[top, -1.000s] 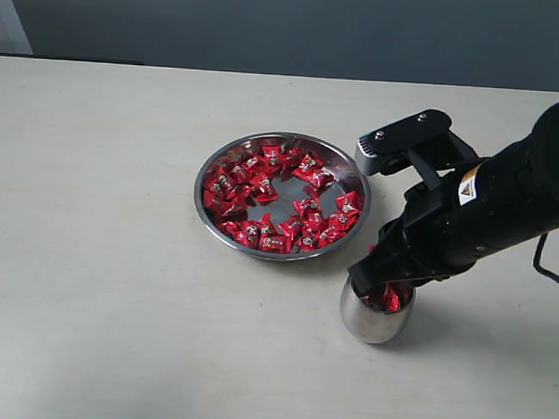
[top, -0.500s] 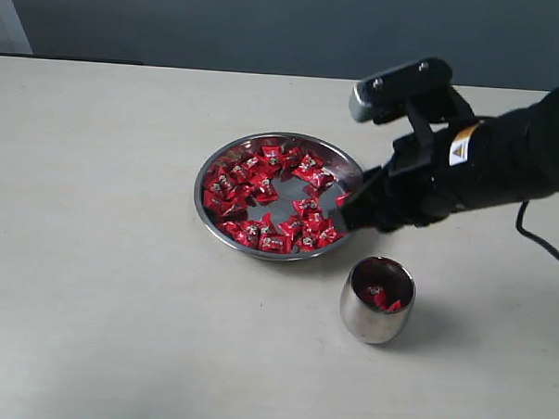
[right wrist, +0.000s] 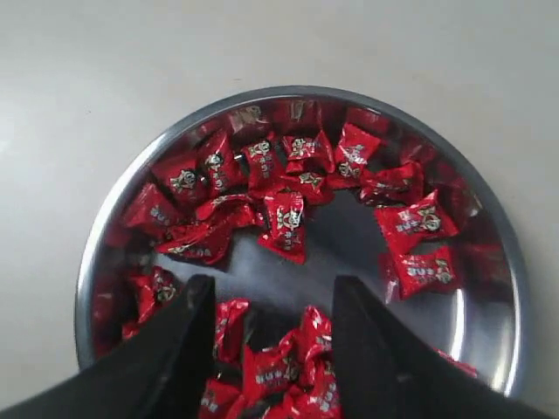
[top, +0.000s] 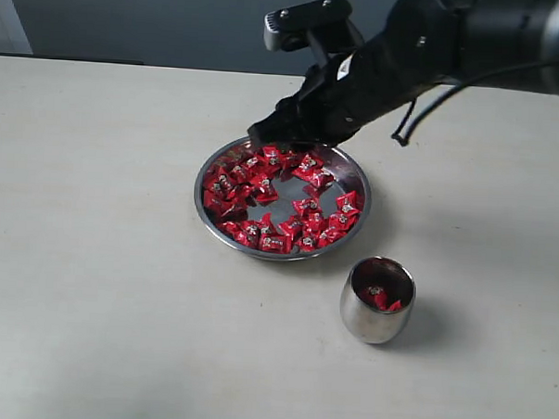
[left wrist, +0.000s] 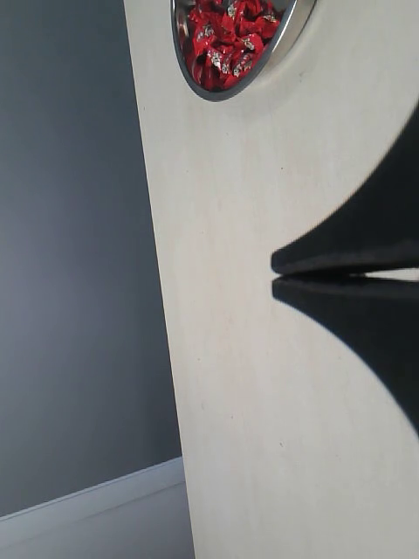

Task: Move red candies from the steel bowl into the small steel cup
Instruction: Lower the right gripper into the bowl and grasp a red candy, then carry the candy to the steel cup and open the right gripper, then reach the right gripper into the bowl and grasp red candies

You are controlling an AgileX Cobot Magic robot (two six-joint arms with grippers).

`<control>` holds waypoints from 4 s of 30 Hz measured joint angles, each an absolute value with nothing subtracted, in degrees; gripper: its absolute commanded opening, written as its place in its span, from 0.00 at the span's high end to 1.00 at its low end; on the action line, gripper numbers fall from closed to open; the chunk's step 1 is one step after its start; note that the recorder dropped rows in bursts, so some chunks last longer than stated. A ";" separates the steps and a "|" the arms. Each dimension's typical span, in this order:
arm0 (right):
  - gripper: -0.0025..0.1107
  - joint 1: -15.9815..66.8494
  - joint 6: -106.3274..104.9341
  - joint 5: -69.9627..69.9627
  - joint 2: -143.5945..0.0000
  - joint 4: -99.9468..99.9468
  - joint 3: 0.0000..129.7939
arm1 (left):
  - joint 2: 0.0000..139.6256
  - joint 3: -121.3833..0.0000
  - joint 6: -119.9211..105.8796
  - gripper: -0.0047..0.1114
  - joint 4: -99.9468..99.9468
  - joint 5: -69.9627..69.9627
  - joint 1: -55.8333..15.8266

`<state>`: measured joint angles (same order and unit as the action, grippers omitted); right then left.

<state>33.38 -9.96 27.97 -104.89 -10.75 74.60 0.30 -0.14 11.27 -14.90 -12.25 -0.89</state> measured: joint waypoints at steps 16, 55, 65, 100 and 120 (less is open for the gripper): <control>0.60 33.38 -10.20 36.79 -129.13 -11.10 95.11 | 0.30 -0.14 11.27 0.96 -14.90 -12.25 -0.89; 0.98 34.24 -12.10 50.75 -113.94 -11.10 91.93 | 0.30 -0.14 11.27 0.96 -14.90 -12.25 -0.89; 0.98 35.60 -10.42 41.73 -79.45 -12.40 55.43 | 0.30 -0.14 11.27 0.96 -14.90 -12.25 -0.89; 0.66 35.60 -4.08 36.03 -79.49 -1.10 45.18 | 0.30 -0.14 11.27 0.96 -14.90 -12.25 -0.89; 0.66 35.60 -3.87 21.59 -96.27 -3.19 65.81 | 0.30 -0.14 11.27 0.96 -14.90 -12.25 -0.89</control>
<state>35.60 -3.87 21.59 -96.27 -3.19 65.81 0.30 -0.14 11.27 -14.90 -12.25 -0.89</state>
